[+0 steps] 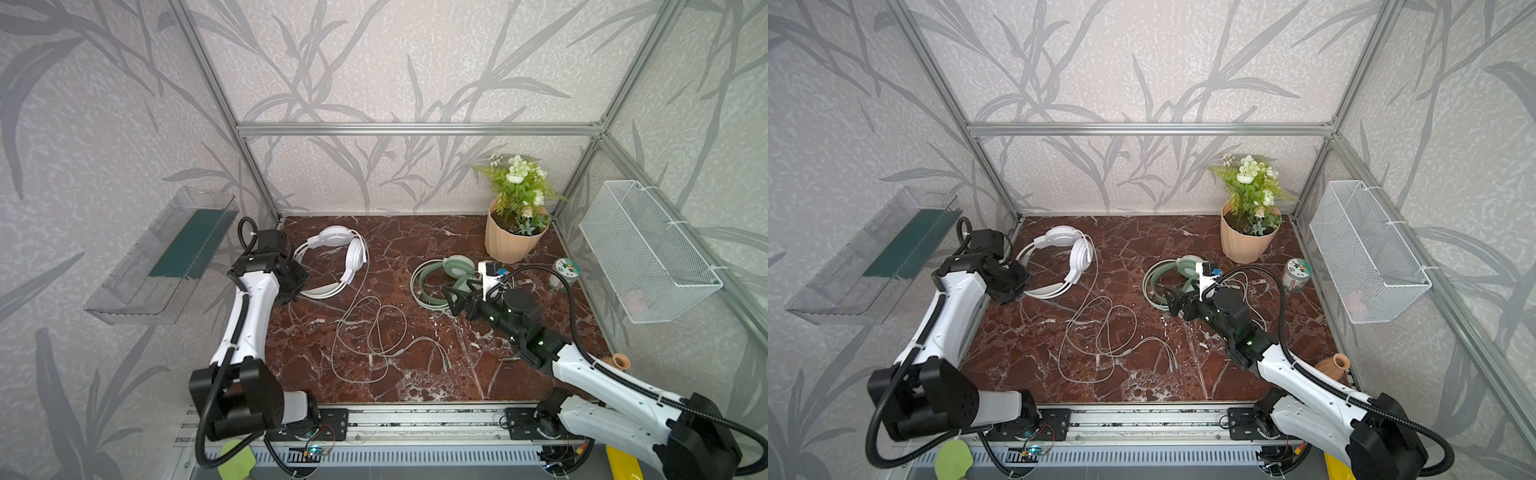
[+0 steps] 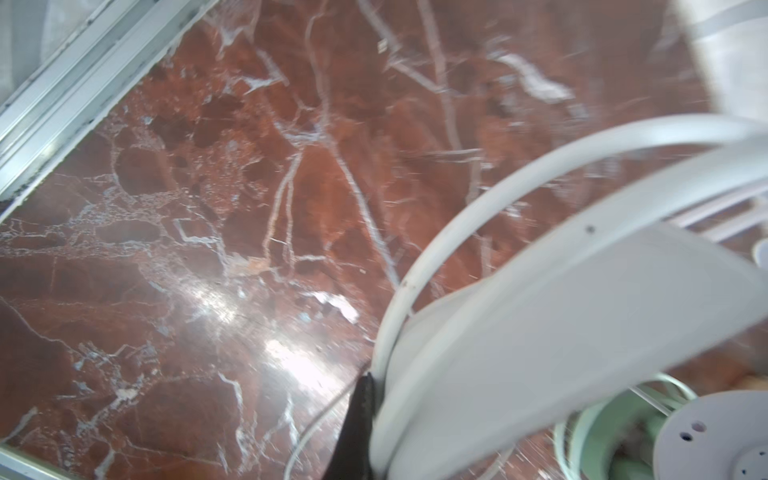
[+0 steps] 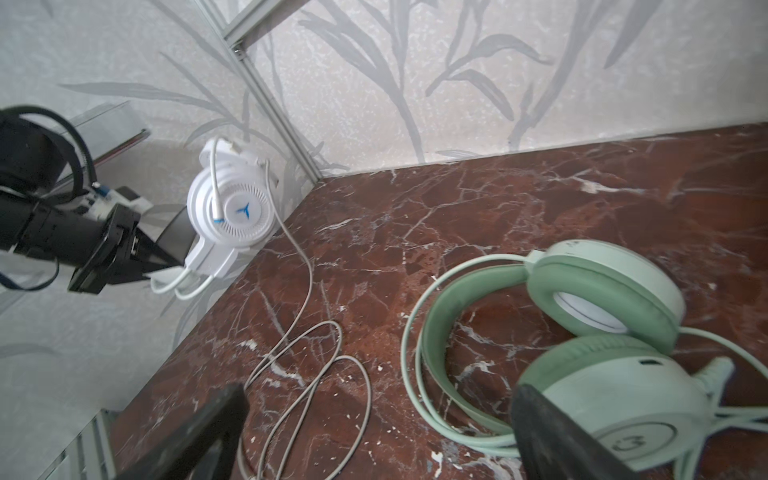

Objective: Wrap the headphones

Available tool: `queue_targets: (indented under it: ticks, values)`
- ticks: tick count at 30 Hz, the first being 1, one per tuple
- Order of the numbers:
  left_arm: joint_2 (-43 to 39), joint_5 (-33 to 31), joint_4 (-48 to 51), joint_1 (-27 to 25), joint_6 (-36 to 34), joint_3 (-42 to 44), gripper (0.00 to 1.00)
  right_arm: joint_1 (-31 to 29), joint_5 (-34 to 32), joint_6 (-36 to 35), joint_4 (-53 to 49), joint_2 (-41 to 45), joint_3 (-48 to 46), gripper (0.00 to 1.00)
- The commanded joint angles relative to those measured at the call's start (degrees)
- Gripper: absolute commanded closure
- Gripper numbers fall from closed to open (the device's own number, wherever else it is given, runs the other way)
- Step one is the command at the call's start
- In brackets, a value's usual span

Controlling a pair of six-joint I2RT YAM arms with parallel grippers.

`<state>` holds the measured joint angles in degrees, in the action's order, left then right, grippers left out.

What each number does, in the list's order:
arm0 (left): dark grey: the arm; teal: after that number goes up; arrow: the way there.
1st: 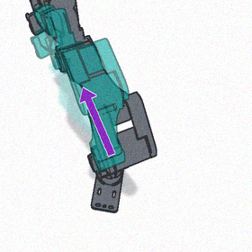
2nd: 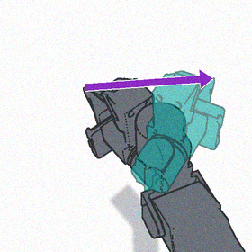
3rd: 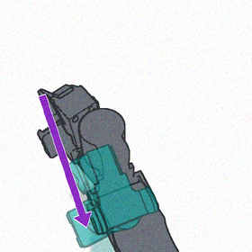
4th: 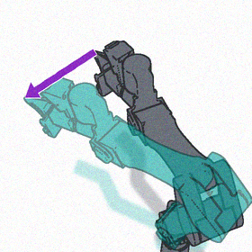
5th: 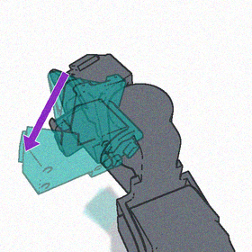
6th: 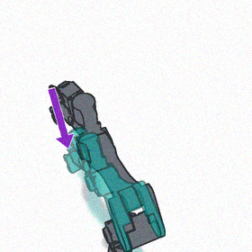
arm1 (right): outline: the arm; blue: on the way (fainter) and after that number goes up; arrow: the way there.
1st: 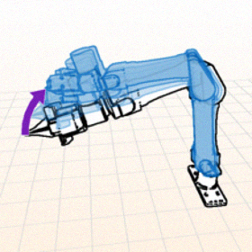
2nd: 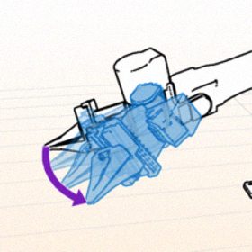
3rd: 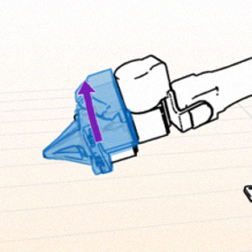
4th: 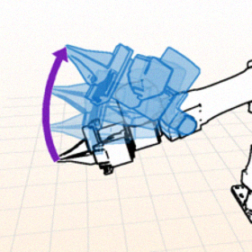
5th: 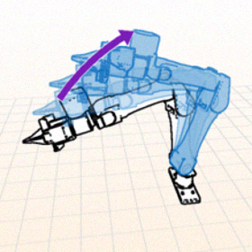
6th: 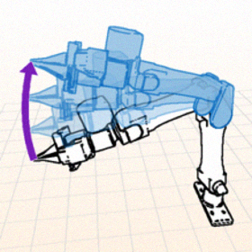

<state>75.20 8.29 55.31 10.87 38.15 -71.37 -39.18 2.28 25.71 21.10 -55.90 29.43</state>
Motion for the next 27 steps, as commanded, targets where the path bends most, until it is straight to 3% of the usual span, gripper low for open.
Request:
queue_targets:
  ticks: [1, 10, 13, 21, 27]
  values:
    - [-5.0, 8.7, 3.11, -0.45, 1.23, -3.51, 1.0, -2.84, 5.0, -4.28, 0.33, 2.64, 3.74, 0.01]
    - [-10.75, 16.79, 6.03, -4.82, 1.52, -16.95, 1.0, -11.68, 5.26, -7.5, 1.9, -1.12, 7.83, 0.01]
    - [-12.2, 17.24, 5.94, -6.74, 2.29, -20.51, 1.0, -15.12, 1.65, -7.24, 5.25, -4.13, 8.86, 0.01]
    - [-14.68, 21.69, 1.03, -7.71, 9.82, -18.99, 1.0, -16.75, 0.22, -0.51, 14.19, -16.67, 12.75, 0.02]
    - [-15.26, 21.58, 0.74, -7.8, 12.31, -19.3, 1.0, -21.87, 0.67, -0.84, 20.13, -26.62, 15.82, 0.13]
